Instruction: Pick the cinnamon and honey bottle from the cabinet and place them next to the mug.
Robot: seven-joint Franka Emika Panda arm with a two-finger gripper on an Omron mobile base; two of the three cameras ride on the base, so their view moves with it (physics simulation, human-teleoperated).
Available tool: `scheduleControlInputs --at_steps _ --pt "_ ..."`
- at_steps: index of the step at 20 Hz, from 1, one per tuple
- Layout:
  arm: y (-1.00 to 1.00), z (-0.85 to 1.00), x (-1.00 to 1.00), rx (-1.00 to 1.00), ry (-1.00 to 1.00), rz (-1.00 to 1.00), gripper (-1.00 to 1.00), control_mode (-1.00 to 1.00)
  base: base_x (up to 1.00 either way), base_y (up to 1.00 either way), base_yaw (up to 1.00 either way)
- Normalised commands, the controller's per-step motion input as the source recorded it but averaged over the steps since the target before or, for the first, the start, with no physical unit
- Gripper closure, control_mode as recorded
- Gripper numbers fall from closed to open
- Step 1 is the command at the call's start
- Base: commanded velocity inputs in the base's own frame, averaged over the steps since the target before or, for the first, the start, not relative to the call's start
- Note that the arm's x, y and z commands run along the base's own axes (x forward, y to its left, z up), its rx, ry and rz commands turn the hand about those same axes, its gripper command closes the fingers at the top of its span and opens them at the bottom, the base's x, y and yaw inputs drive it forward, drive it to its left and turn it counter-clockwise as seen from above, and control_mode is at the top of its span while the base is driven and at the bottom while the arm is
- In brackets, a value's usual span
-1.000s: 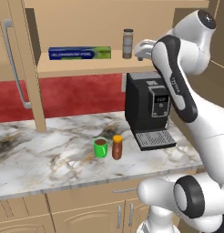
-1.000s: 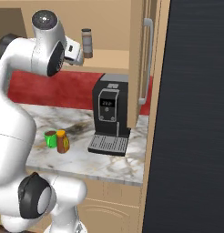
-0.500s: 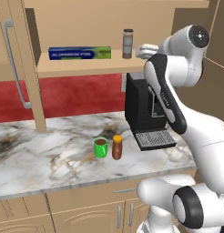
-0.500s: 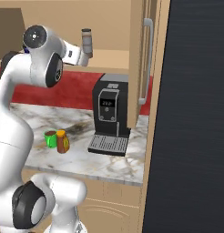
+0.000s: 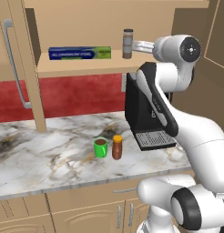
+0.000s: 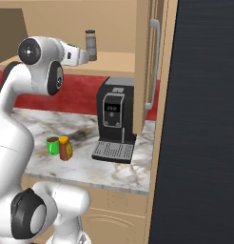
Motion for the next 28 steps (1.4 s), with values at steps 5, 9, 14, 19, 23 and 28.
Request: scheduleControlInputs --at_steps 5,9,14,19,23,28 --pt "0.00 0.43 0.00 0.00 0.03 0.01 -1.00 -1.00 0.00 0.00 0.00" --pt "0.03 -0.02 0.00 0.00 0.10 0.01 -1.00 -1.00 0.00 0.00 0.00" --pt "0.11 -0.19 0.00 -0.04 0.07 0.00 -1.00 -1.00 0.00 0.00 0.00" --pt "0.08 -0.08 0.00 -0.03 0.00 0.00 -1.00 -1.00 0.00 0.00 0.00" --pt "0.00 -0.02 0.10 -0.06 0.10 0.07 -1.00 -1.00 0.00 0.00 0.00" --pt "-0.01 0.00 0.32 -0.04 0.33 0.13 -1.00 -1.00 0.00 0.00 0.00"
